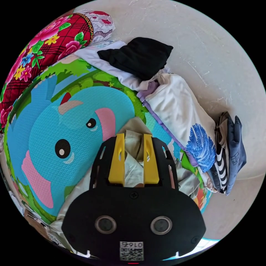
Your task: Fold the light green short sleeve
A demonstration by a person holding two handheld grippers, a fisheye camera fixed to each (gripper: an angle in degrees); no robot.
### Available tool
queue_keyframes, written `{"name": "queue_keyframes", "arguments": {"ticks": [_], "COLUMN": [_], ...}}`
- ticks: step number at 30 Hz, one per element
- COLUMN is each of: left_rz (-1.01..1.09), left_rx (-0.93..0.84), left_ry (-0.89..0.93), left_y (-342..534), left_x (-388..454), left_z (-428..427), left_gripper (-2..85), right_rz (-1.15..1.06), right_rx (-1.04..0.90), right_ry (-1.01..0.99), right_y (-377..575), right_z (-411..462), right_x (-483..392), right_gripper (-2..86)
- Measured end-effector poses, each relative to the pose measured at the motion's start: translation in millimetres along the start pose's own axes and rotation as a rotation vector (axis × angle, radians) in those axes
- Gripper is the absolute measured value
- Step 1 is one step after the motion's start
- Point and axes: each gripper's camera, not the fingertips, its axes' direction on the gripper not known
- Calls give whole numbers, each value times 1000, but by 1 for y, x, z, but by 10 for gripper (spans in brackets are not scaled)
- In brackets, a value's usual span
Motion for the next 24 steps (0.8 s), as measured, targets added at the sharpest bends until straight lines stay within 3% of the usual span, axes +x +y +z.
{"name": "queue_keyframes", "arguments": {"ticks": [5, 16, 22, 24], "left_rz": [-3, 45, -26, -202], "left_rx": [6, 57, 310, 456], "left_ry": [3, -62, -333, -529], "left_y": [-3, 5, 63, 102], "left_x": [0, 16, 42, 50], "left_z": [-16, -107, -249, -303], "left_gripper": [-10, -10, -9, -10], "right_rz": [2, 79, 241, 268], "right_rx": [25, 129, 289, 334], "right_ry": [17, -50, -264, -329], "right_y": [3, 26, 37, 33], "right_z": [2, -40, -72, -77], "right_x": [3, 56, 107, 112], "right_gripper": [27, 6, 5, 4]}}
